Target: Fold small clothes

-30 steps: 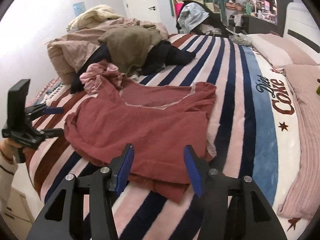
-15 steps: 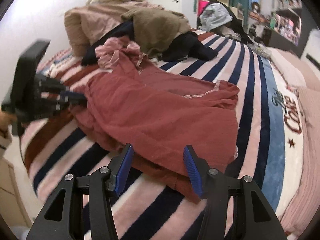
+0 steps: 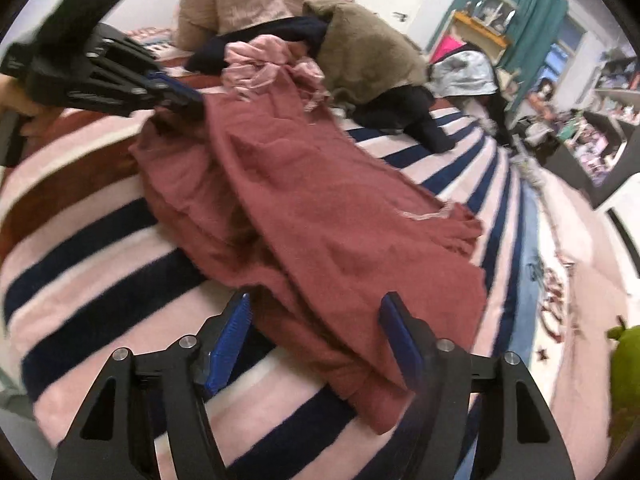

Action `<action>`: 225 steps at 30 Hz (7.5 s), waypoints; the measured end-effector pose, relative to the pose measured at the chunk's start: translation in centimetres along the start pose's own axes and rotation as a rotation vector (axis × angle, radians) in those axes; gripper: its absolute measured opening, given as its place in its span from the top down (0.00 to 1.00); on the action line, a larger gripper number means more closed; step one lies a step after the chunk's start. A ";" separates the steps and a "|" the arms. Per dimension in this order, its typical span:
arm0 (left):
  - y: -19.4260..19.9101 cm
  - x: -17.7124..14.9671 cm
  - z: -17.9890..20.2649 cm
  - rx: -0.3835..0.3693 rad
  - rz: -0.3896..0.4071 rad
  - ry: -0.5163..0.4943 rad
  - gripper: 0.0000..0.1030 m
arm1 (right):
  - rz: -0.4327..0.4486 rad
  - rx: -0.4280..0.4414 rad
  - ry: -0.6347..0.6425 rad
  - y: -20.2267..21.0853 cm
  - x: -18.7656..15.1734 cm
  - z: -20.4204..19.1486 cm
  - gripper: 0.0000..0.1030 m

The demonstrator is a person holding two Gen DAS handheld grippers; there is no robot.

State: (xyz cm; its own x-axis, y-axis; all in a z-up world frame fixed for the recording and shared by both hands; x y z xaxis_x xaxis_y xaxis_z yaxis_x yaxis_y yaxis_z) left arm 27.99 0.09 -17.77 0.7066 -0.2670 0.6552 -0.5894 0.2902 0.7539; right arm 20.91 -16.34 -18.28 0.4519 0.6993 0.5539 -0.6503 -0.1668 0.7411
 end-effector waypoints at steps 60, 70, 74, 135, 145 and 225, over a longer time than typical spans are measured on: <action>-3.4 11.0 -8.2 0.164 0.106 0.191 0.21 | -0.036 0.266 -0.288 -7.0 5.3 12.7 0.31; -2.0 5.5 -8.1 0.090 0.053 0.276 0.20 | -0.093 0.123 -0.053 -9.3 2.9 8.3 0.29; -1.8 4.9 -8.1 0.076 0.064 0.302 0.20 | -0.092 0.087 -0.059 -10.5 4.0 8.9 0.84; -3.5 -5.2 -4.2 -0.378 -0.023 0.772 0.24 | 0.095 0.440 -0.954 -3.7 -7.7 7.0 0.32; -6.1 -2.6 -4.5 -0.309 0.013 0.811 0.91 | 0.105 0.364 -1.003 -4.9 -6.7 8.3 0.91; 11.6 -7.1 19.0 -0.526 -0.022 0.037 0.20 | 0.115 0.112 -0.719 13.7 -11.5 5.3 0.53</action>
State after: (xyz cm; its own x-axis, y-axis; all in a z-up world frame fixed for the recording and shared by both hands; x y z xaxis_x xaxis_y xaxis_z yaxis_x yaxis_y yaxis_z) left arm 8.73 -12.16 -12.77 0.7354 -0.2482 0.6306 -0.3054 0.7093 0.6353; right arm 10.11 -30.34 -12.49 0.6986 0.0513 0.7137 -0.6685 -0.3087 0.6766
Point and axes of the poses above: each gripper's, at about its wrist camera, not at the fingertips, and y roughly against the way its jaws point, z to its right, x to its top, the point moved 5 cm from there along -y, roughly the way its jaws point, and after that the axes turned 7 degrees about y, right-handed, at the moved point
